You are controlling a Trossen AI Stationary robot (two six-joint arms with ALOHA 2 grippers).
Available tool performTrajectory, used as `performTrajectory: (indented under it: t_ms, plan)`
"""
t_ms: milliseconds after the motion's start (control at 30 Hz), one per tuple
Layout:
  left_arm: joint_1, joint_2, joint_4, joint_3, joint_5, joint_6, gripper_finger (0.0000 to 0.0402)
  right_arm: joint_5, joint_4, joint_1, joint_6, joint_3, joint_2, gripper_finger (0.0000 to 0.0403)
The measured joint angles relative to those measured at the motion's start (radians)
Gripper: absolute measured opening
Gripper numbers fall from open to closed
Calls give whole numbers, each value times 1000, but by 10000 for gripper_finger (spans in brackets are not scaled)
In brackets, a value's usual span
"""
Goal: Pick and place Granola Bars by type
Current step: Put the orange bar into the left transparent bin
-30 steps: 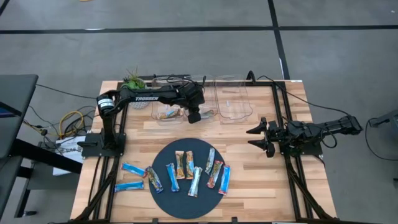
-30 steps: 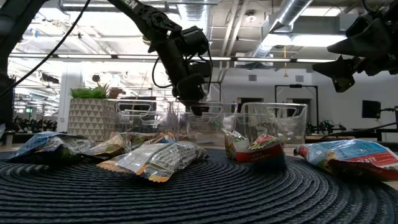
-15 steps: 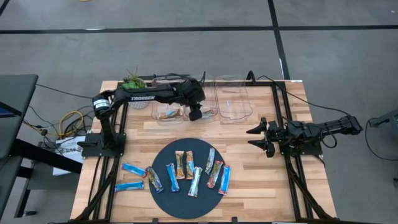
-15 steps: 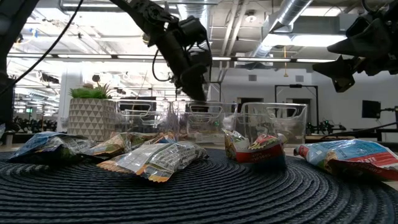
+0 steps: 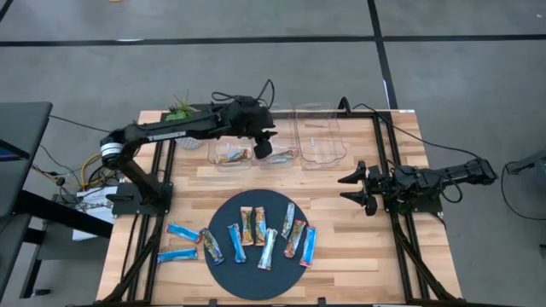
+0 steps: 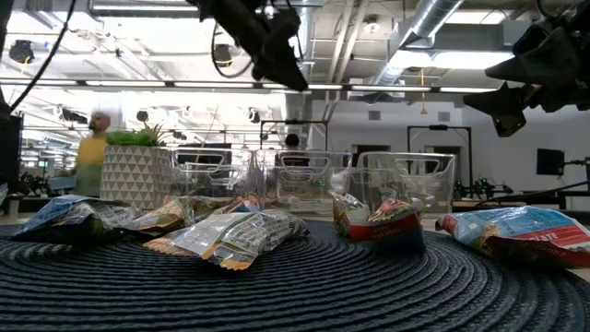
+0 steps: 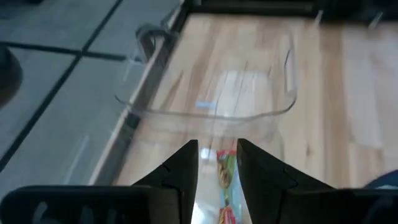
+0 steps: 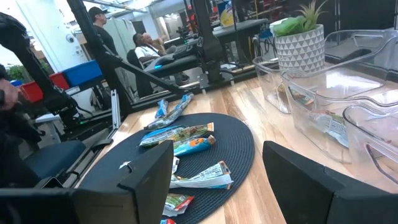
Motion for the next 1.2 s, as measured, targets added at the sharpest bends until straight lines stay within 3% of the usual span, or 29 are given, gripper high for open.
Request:
performTrajectory:
  t_ms: [233, 467, 700, 1067, 1200]
  plan:
    - [-28, -86, 1, 0, 2, -41, 104, 0, 0, 0, 0, 0, 0, 244]
    - [-37, -92, -13, 0, 5, -66, 104, 0, 0, 0, 0, 0, 0, 244]
    - [-103, -92, -36, -27, 10, 25, 104, 0, 0, 0, 0, 0, 0, 244]
    - [-296, -92, -284, -40, 14, 130, 104, 0, 0, 0, 0, 0, 0, 244]
    - [-378, -92, -378, -40, 59, 172, 104, 0, 0, 0, 0, 0, 0, 244]
